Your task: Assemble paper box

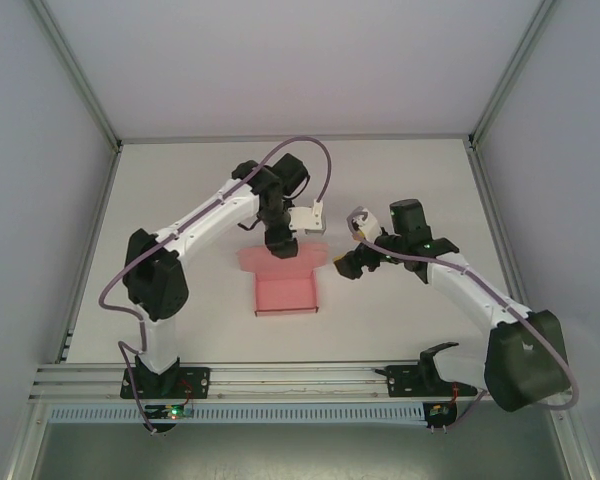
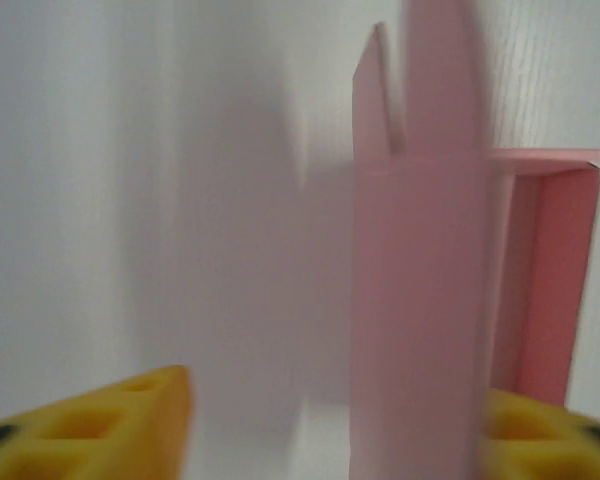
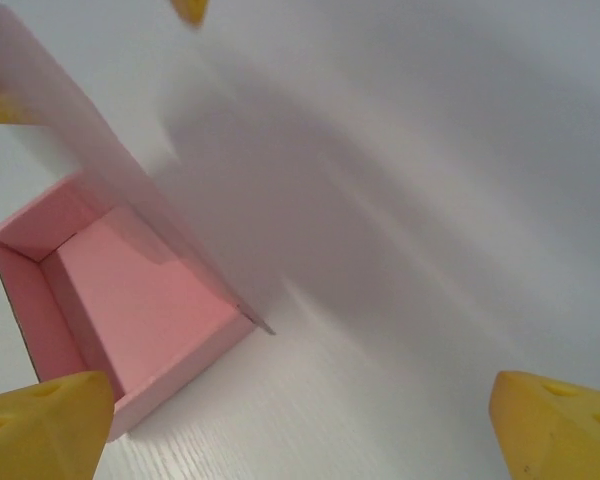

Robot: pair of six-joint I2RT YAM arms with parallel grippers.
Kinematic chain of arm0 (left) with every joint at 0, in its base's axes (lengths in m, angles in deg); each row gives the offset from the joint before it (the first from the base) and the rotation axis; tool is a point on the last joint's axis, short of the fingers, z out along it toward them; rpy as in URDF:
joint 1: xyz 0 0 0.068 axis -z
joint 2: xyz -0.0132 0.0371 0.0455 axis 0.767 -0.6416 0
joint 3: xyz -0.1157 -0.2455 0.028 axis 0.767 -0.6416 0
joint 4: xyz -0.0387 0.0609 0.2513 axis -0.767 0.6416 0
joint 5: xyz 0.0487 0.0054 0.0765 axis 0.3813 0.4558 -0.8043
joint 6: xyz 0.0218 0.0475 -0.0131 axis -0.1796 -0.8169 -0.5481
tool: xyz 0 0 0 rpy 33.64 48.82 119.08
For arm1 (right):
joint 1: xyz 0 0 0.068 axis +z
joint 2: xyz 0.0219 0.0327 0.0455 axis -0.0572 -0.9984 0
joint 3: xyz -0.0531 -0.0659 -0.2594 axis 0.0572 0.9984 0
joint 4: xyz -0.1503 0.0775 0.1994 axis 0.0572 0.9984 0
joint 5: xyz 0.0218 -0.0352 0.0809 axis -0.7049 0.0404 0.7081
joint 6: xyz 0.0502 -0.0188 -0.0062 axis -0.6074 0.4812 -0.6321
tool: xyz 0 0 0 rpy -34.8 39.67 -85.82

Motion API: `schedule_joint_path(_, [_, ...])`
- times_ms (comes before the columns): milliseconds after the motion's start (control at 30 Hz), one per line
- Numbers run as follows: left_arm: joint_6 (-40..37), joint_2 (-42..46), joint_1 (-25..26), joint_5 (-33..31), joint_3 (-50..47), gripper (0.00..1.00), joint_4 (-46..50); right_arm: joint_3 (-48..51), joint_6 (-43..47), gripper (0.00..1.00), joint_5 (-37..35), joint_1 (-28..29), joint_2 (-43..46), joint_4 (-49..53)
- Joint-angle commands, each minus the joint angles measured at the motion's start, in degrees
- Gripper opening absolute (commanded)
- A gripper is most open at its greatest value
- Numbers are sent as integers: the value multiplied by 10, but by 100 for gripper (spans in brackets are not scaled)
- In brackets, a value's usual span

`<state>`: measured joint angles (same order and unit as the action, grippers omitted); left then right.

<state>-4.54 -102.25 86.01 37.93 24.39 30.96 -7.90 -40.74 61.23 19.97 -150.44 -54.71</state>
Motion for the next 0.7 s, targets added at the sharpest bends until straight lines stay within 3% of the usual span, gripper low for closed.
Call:
schedule_joint_path(0, [9, 87, 2, -23, -62, 100, -53, -39, 40, 96, -20, 7, -19, 1])
schedule_joint_path(133, [101, 159, -9, -112, -151, 100, -123, -70, 87, 96, 9, 19, -43, 24])
schedule_joint_path(300, [232, 261, -26, -114, -309, 100, -215, -96, 213, 96, 33, 63, -67, 103])
schedule_joint_path(367, [267, 305, -25, -97, -370, 100, -258, -110, 218, 96, 16, 76, -81, 111])
schedule_joint_path(500, [285, 365, -25, -85, -468, 100, -343, -134, 225, 96, 9, 79, -115, 113])
schedule_joint_path(667, [294, 365, -31, -113, -492, 100, -361, -166, 248, 91, 37, 83, -156, 134])
